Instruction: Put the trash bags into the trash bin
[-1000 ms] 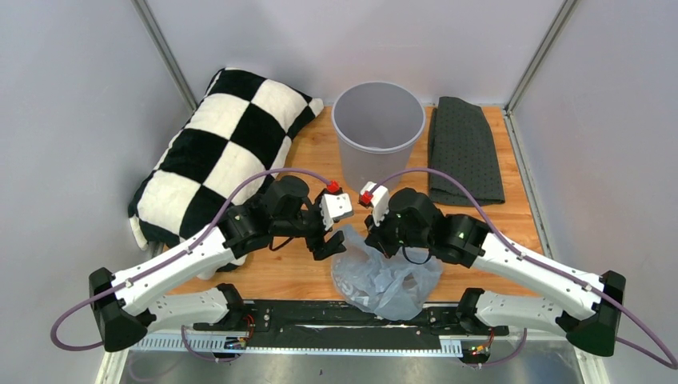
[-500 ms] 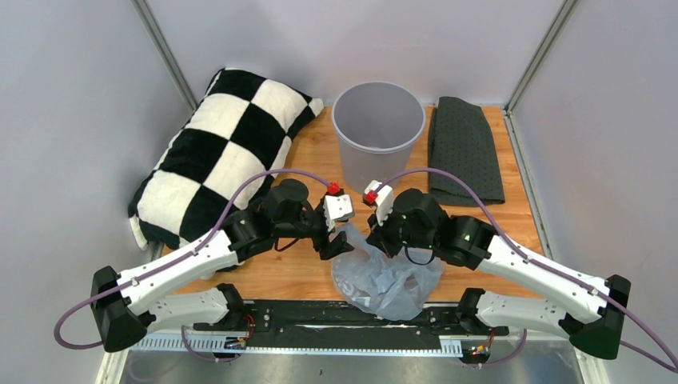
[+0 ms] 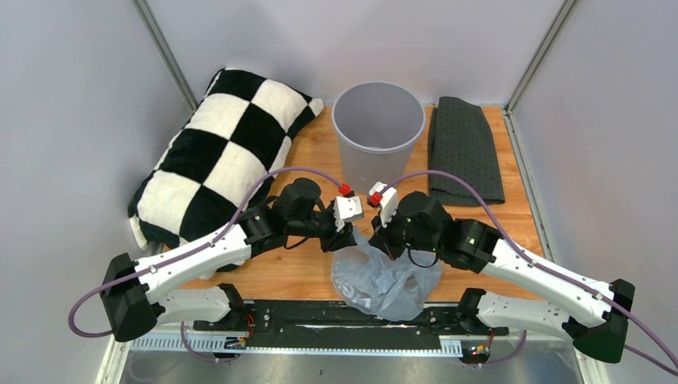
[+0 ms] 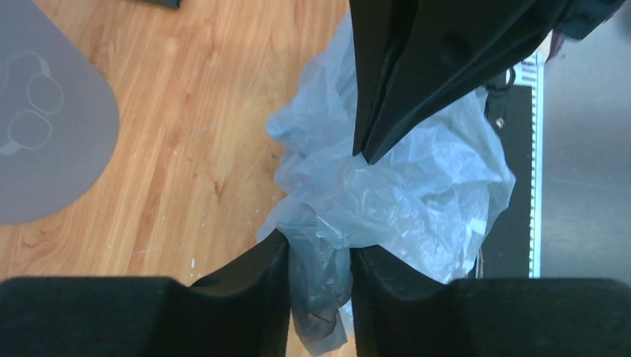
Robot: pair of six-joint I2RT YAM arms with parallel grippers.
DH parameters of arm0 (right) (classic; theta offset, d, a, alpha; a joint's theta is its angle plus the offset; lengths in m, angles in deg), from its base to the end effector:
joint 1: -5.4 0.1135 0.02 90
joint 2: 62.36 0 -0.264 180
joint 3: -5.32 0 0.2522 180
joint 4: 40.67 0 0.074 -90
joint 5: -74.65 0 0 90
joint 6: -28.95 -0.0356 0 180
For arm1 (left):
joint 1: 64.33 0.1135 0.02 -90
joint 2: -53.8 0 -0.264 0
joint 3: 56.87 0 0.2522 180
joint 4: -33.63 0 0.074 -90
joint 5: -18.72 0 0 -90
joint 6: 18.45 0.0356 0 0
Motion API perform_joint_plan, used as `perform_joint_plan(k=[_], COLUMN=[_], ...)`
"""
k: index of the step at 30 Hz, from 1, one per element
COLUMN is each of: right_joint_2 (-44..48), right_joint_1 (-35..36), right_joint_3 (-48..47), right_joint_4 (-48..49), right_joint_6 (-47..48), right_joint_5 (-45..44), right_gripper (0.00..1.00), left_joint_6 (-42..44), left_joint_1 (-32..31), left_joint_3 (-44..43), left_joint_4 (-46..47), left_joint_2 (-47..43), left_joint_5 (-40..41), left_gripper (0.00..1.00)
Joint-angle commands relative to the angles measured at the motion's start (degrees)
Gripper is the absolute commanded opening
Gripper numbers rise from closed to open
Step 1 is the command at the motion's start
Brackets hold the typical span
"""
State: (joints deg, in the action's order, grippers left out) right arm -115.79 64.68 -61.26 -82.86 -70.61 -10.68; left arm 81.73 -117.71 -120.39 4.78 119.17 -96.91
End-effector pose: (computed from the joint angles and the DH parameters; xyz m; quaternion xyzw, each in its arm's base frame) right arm 0.1017 0.1769 0.3298 -0.3808 0.7726 0.3154 0.3982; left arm 0.1387 -0.2125 0.2912 0.5396 0.6626 -0.3568 0.3775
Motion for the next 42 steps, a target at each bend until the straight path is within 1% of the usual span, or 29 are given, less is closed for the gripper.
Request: perform_joint_plan(k=[1, 2, 3, 4, 5, 7, 8, 9, 10, 11, 13, 16, 19, 22, 25, 27, 30, 33, 38, 42], right_joint_2=[0.15, 0.11, 0.02, -0.13, -0.26, -0.81, -0.90, -0.97, -0.86, -0.74, -0.07, 1.64, 3.52, 3.55, 2.23, 0.44, -3.59, -5.99, -7.74, -8.28], right_joint_1=[1.01, 1.01, 1.01, 1.01, 1.01, 1.01, 1.01, 1.01, 0.98, 1.00, 1.00, 1.07, 2.38, 7.85, 16.91, 22.57, 27.49, 29.59, 30.16, 30.19], right_joint_3=[1.03, 1.05, 1.07, 0.92, 0.63, -1.07, -1.97, -3.09, -4.15, -5.07, -6.73, -8.36, -8.08, -7.42, -7.58, -7.98, -8.11, -7.23, -4.51, -0.96], right_joint_4=[-0.22, -0.49, -0.80, -1.29, -1.99, -4.82, -6.69, -8.73, -11.38, -14.35, -20.84, -27.99, -30.65, -31.98, -33.60, -34.22, -34.75, -34.59, -29.00, -26.17], right_joint_6=[-1.68, -1.94, -2.52, -3.15, -4.11, -7.06, -9.04, -11.30, -13.80, -16.33, -21.88, -28.09, -33.79, -40.50, -48.85, -54.35, -62.32, -69.40, -73.13, -76.03], right_joint_5=[-2.57, -3.15, -3.99, -4.55, -6.87, -9.63, -11.22, -13.07, -14.99, -17.21, -21.78, -24.00, -23.22, -24.89, -30.58, -34.32, -39.07, -42.55, -44.53, -43.13], right_gripper=[0.00, 0.00, 0.00, 0.00, 0.10, 0.40, 0.52, 0.63, 0.67, 0.70, 0.71, 0.71, 0.70, 0.70, 0.70, 0.70, 0.73, 0.77, 0.80, 0.79], left_joint_6=[-5.52, -6.77, -8.22, -9.55, -11.25, -15.96, -18.68, -21.60, -24.98, -28.34, -35.81, -45.17, -53.59, -59.90, -62.93, -64.23, -66.26, -68.14, -71.35, -72.79], left_joint_1=[-0.23, -0.23, -0.22, -0.23, -0.23, -0.23, -0.23, -0.23, -0.23, -0.23, -0.18, -0.30, -1.67, -4.38, -7.02, -8.00, -10.08, -13.63, -17.84, -21.41], left_joint_3=[2.24, 2.88, 3.46, 4.05, 4.56, 5.83, 6.61, 7.89, 9.00, 10.11, 12.39, 16.06, 20.14, 23.15, 22.70, 22.60, 22.01, 21.03, 20.46, 20.87], left_joint_4=[6.84, 7.57, 8.07, 8.29, 8.28, 8.06, 8.17, 8.36, 8.52, 8.58, 7.90, 7.24, 6.82, 6.72, 2.00, 0.32, -2.18, -4.99, -8.52, -8.43], left_joint_2=[-2.18, -2.61, -3.09, -3.48, -3.85, -4.64, -5.24, -6.12, -6.87, -7.78, -9.58, -12.15, -15.58, -19.97, -23.03, -23.94, -24.12, -24.91, -25.40, -26.03], left_joint_5=[-0.27, 0.04, 0.95, 2.53, 4.51, 10.41, 13.35, 16.74, 19.88, 23.13, 28.65, 31.65, 34.92, 38.56, 43.59, 44.51, 45.85, 49.59, 53.03, 56.38], left_gripper=[0.30, 0.26, 0.16, 0.10, 0.02, 0.00, 0.00, 0.00, 0.00, 0.00, 0.00, 0.00, 0.00, 0.00, 0.00, 0.00, 0.00, 0.00, 0.00, 0.00])
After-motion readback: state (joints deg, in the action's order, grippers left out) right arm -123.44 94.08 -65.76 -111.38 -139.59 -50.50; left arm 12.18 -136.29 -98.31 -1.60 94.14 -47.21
